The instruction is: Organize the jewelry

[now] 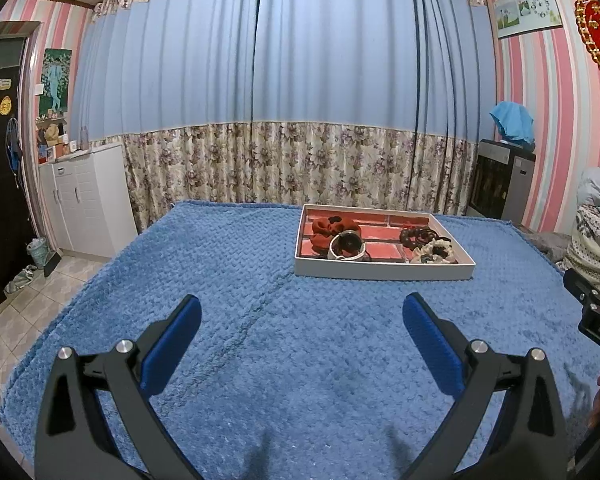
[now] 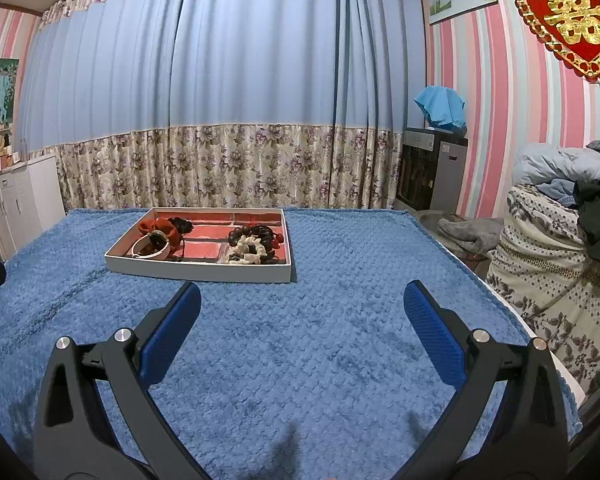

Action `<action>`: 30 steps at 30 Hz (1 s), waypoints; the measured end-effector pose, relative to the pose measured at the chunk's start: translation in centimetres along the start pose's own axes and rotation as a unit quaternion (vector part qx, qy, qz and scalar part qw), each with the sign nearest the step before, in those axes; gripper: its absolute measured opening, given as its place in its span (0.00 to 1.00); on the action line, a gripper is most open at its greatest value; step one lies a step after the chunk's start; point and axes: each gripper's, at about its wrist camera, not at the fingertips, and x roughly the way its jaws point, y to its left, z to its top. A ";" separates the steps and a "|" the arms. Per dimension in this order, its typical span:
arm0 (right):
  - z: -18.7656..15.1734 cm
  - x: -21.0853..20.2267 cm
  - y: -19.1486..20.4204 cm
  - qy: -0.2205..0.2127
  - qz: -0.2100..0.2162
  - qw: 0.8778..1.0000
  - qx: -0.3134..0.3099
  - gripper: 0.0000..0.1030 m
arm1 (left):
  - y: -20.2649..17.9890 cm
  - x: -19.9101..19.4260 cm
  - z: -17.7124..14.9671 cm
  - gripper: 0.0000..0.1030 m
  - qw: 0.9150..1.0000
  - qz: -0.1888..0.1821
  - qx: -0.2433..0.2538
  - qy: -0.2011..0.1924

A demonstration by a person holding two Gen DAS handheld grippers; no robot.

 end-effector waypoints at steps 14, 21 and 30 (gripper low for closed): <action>-0.2 0.2 0.2 0.002 -0.003 1.000 -0.001 0.96 | 0.2 -0.2 -0.2 0.96 1.000 -0.001 0.000 -0.002; -0.2 0.3 0.2 0.004 0.000 1.000 -0.001 0.96 | 0.4 -0.2 -0.2 0.96 1.000 0.003 -0.001 0.000; -0.3 0.2 0.4 0.001 -0.003 1.000 -0.003 0.96 | 0.4 -0.4 -0.1 0.96 1.000 0.001 -0.001 0.003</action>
